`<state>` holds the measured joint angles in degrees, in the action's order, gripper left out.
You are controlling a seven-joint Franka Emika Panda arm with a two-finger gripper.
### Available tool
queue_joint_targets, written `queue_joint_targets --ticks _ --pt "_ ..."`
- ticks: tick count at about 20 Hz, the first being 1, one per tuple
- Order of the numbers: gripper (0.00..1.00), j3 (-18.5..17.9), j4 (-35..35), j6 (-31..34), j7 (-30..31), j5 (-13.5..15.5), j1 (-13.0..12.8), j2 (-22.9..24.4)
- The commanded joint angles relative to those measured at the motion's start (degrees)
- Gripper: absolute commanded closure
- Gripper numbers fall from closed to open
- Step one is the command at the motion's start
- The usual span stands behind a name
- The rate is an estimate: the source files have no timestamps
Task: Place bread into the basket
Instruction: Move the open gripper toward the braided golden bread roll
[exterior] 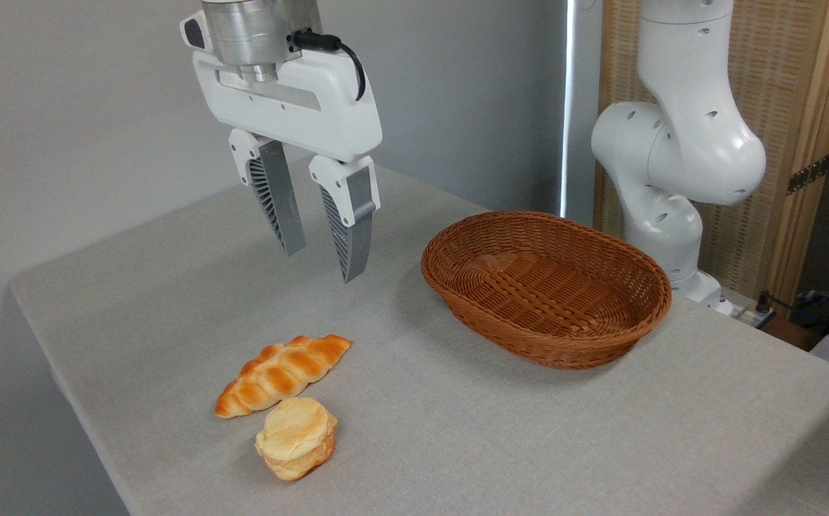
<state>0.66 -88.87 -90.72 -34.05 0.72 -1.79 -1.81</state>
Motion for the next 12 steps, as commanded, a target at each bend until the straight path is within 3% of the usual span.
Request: queue_joint_targets --ticks 1,12 --pt "0.0 0.4 0.2 0.5 -0.1 2.0 -0.3 -0.2" --pt "0.0 0.6 -0.1 -1.0 0.0 2.0 -0.3 -0.3"
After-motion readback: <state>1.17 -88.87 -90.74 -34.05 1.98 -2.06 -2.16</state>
